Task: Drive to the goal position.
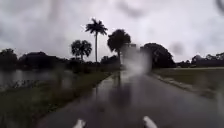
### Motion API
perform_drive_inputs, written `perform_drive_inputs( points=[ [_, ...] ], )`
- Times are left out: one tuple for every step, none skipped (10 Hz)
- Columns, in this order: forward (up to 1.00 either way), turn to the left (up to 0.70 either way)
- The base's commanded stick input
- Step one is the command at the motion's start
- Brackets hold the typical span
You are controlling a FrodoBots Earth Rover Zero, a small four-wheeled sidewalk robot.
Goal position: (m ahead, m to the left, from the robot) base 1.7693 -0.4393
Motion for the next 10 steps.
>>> perform_drive_inputs(
  points=[
    [0.85, -0.21],
    [0.85, 0.00],
    [0.85, 0.00],
    [0.85, 0.00],
    [0.85, -0.03],
    [0.85, -0.15],
    [0.85, -0.31],
    [0.85, -0.18],
    [0.85, 0.00],
    [0.85, 0.00]
  ],
)
